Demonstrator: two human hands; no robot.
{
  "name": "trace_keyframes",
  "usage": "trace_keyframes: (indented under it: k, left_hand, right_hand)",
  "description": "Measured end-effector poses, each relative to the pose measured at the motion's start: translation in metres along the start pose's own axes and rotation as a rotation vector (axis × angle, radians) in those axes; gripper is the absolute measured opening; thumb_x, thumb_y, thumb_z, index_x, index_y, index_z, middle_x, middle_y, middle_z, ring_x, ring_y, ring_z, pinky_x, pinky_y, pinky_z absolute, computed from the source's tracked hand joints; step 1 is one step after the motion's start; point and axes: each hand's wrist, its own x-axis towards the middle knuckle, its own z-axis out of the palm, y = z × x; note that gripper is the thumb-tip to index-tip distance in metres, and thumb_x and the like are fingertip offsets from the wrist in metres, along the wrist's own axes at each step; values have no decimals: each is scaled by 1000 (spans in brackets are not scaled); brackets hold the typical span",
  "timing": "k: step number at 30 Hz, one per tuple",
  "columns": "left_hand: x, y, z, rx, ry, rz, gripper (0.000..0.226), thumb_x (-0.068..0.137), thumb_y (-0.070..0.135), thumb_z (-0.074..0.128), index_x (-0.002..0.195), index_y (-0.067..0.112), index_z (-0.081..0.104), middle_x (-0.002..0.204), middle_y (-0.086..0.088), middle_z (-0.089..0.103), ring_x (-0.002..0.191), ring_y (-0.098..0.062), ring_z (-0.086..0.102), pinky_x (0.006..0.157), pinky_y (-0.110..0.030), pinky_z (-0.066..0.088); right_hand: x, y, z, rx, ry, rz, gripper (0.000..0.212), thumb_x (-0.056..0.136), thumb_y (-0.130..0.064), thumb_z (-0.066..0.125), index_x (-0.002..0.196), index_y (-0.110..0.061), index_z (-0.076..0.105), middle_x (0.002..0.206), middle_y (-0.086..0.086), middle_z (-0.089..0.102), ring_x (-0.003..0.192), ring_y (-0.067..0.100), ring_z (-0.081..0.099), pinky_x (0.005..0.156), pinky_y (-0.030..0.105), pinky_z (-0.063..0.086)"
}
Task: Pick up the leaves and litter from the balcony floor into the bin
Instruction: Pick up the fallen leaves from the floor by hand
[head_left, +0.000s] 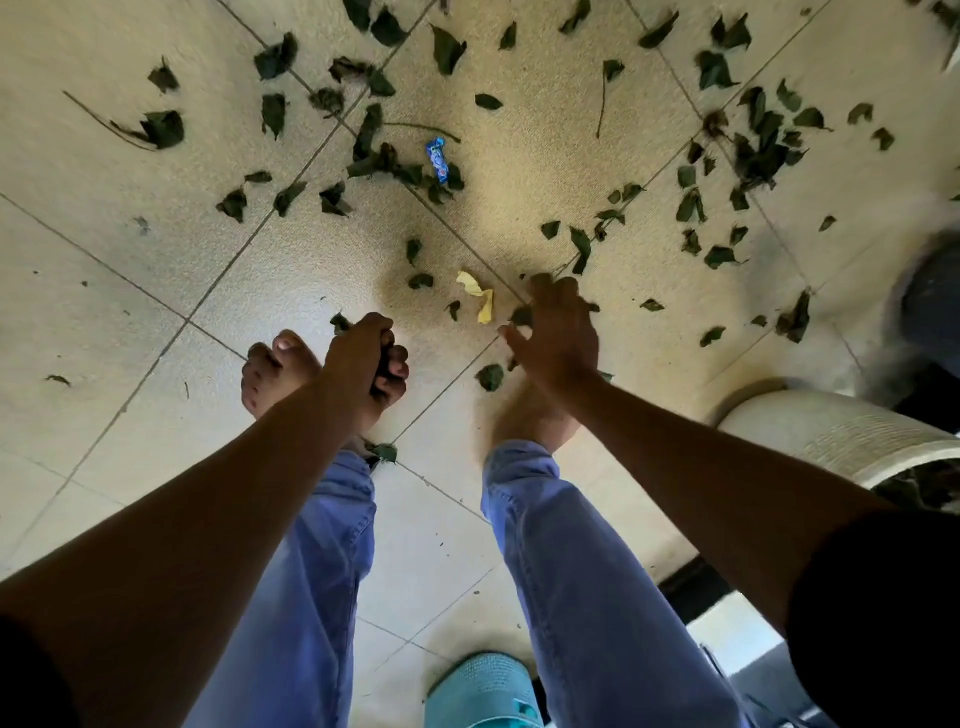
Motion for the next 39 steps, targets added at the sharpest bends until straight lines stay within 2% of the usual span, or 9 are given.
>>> trace_keyframes:
  k: [5,11,17,20,22,26,31,35,39]
  left_hand:
    - [0,0,-16,44,-99,-7,38,100,27,48,63,22,38,58,5,36,42,-6,34,32,-14,21]
    - [-10,-8,-42,57,-73,-25,39,101,28,46,63,22,37,54,5,36,39,-6,33,31,-14,19]
    - [-19,-15,-62,40,-73,-15,42,99,24,47,58,20,39,49,5,37,38,-7,33,30,-14,19]
    - [-17,-20,-66,70,-62,-11,41,100,25,47,60,21,39,52,4,38,39,-7,34,30,-14,19]
    - [-15,-23,-67,86,-80,-13,40,100,26,47,61,20,39,53,4,39,39,-6,34,30,-13,19]
    - [-16,-26,-71,99,-108,-18,43,100,26,47,57,19,40,52,3,38,39,-7,34,30,-14,19]
    - [-15,-31,-88,151,-96,-10,42,100,26,48,59,19,41,55,1,40,40,-8,34,31,-14,17]
    - [-16,-31,-105,169,-88,14,43,101,32,46,61,20,40,56,1,39,40,-7,34,29,-14,19]
    - [-20,-26,-111,186,-53,53,43,102,29,44,61,21,37,53,2,37,38,-6,35,31,-13,17]
  right_hand:
    - [24,9,17,127,-14,188,54,88,-22,73,135,-10,47,125,16,58,113,34,60,87,40,51]
    - [25,11,16,137,38,251,23,87,0,59,87,-23,61,91,0,65,88,20,61,64,20,37]
    - [-11,-10,14,313,30,460,13,80,-17,67,82,-30,64,82,-16,62,94,20,64,80,32,51]
    - [-51,-29,13,208,-21,465,23,76,-45,66,98,-46,59,101,-2,56,102,26,55,89,37,48]
    - [-73,-43,12,191,-140,411,23,92,-35,67,113,-36,57,109,7,53,100,26,53,79,12,40]
    - [-78,-21,74,36,-39,549,62,93,-38,68,145,-13,46,155,21,30,144,36,31,109,17,4]
    - [-71,-23,83,-72,-37,541,55,84,-53,51,134,-30,55,151,27,35,139,52,23,115,59,11]
    - [-57,-13,77,73,-27,613,32,102,-42,44,123,-36,67,151,25,39,147,49,13,114,31,-2]
    - [-59,-10,78,60,-14,643,34,92,-57,37,115,-50,61,162,34,8,149,53,-14,120,58,-11]
